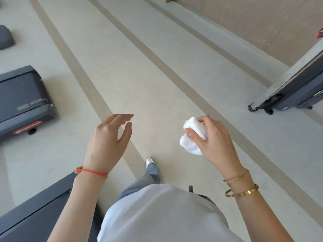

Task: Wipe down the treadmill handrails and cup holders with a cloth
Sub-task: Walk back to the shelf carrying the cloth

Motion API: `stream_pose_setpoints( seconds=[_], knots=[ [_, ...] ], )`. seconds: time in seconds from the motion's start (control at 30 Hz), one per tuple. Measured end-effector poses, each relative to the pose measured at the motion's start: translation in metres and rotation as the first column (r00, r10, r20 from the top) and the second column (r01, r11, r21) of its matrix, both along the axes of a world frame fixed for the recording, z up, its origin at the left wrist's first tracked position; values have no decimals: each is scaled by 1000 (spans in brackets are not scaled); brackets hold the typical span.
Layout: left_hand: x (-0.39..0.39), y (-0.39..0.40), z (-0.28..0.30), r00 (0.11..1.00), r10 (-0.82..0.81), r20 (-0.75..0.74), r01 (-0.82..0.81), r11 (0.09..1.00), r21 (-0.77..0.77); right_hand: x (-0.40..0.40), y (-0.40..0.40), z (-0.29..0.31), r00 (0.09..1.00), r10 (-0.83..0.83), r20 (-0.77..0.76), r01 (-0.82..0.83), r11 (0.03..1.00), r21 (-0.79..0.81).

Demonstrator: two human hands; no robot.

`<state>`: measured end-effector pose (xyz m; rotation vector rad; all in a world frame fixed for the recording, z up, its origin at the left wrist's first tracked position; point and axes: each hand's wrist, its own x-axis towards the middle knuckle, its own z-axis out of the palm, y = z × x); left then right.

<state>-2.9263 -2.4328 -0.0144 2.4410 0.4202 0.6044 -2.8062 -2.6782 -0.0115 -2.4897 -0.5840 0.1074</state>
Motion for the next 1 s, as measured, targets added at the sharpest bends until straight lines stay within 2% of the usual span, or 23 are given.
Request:
stream_pose_setpoints(
  seconds=[0.17, 0.33, 0.6, 0.77, 1.0],
  knots=[
    [95, 81, 18, 999, 43, -14, -42, 999, 33, 111, 92, 13, 999, 40, 17, -41, 997, 62],
    [180, 141, 28, 995, 77, -61, -76, 997, 25, 203, 163, 19, 996, 91, 8, -91, 995, 44],
    [328, 229, 6, 989, 101, -109, -102, 995, -6, 359, 254, -7, 994, 113, -5, -113, 993, 31],
    [455, 286, 5, 992, 95, -88, -96, 995, -1, 482, 308, -11, 997, 79, 0, -78, 996, 43],
    [603, 371, 20, 986, 156, -66, -157, 987, -16, 652, 406, 14, 989, 137, 50, -139, 990, 31]
  ],
)
